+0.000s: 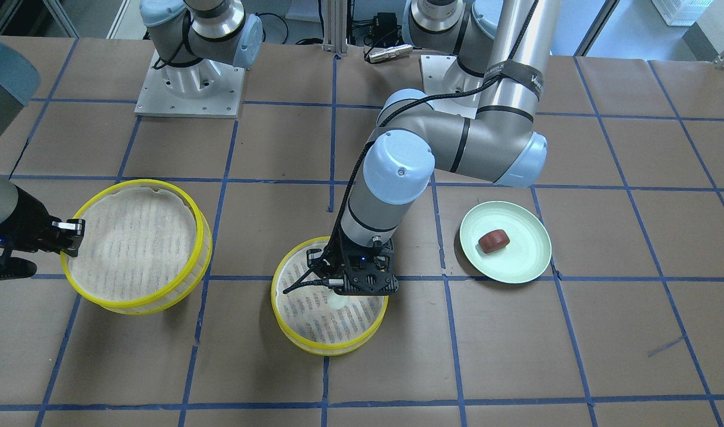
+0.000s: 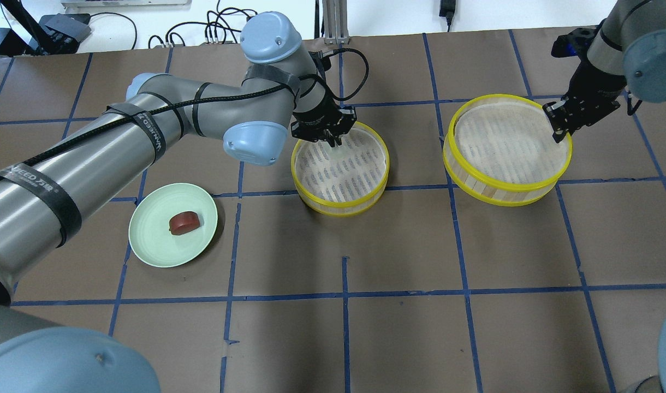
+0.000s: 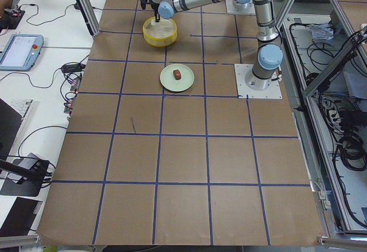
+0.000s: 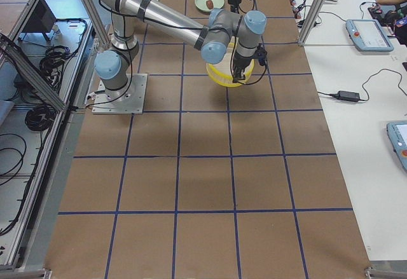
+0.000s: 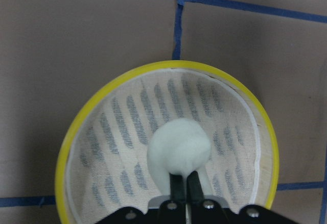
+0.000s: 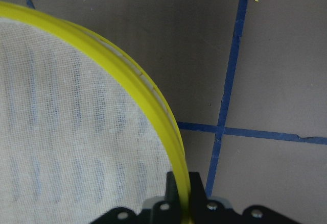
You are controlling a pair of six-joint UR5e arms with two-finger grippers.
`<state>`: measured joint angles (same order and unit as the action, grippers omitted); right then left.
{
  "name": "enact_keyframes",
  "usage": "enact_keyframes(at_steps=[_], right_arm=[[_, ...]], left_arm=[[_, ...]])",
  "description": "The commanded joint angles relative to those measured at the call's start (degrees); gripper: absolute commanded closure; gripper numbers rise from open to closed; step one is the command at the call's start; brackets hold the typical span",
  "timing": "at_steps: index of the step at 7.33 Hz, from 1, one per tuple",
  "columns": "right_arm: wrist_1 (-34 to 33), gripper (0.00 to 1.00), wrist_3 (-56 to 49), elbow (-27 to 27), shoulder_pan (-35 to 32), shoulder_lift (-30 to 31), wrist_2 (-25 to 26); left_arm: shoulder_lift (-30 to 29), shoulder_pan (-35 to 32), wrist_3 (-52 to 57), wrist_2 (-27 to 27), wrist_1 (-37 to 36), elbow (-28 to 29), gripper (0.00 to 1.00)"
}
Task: Place buns in different layers of steamer
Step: 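Release bun and withdraw left gripper while right lifts top tier back, then lower top tier onto bottom tier with right while left descends to red bun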
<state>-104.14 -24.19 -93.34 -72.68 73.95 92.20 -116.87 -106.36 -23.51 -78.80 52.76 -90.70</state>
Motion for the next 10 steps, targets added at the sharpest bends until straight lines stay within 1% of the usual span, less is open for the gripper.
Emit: enact_keyframes(at_steps=[1, 2, 3, 4, 5, 6, 7, 8, 9, 10], right_arm=[[-0.01, 0.93, 0.55, 0.00, -0.26, 0.49, 0.09], [0.42, 0.93, 2.81, 0.09, -0.70, 0.84, 0.09], [0.78, 0.93, 7.97, 0.09, -2.53, 1.11, 0.00], [0.35, 0.93, 12.55, 0.18, -6.29, 1.11, 0.00], [0.34, 0.93, 20.68, 0.18, -10.85, 0.94, -0.44], [0.17, 0.93, 27.90, 0.53, -14.64, 0.24, -0.79], [0.08, 0.93, 34.67, 1.23, -18.68, -1.16, -0.88], [-2.10, 0.93, 40.66, 3.06, -23.07, -2.91, -0.88], [-4.64, 0.93, 43.85, 3.60, -25.29, -6.15, -0.88], [-9.63, 0.93, 46.23, 3.61, -27.66, -8.10, -0.79]], left_arm=[[1.55, -0.34, -0.66, -0.65, -0.12, -0.71, 0.00], [2.08, -0.34, 0.30, -3.79, -0.03, -0.53, 0.00], [2.87, 0.71, 8.84, -8.26, 0.32, -1.05, 0.00], [4.27, 4.11, 17.97, -10.91, 1.89, -2.36, 0.00], [7.76, 9.02, 19.63, -10.76, 4.26, -6.03, 0.00], [11.98, 13.42, 24.17, -10.85, 5.06, -11.64, 0.00], [16.28, 17.90, 31.53, -10.94, 5.07, -17.44, 0.00], [18.76, 23.16, 37.86, -10.85, 5.07, -21.41, 0.00], [18.70, 27.48, 43.67, -11.03, 5.16, -23.80, 0.00], [17.31, 29.52, 45.82, -11.98, 5.16, -26.00, 0.00]])
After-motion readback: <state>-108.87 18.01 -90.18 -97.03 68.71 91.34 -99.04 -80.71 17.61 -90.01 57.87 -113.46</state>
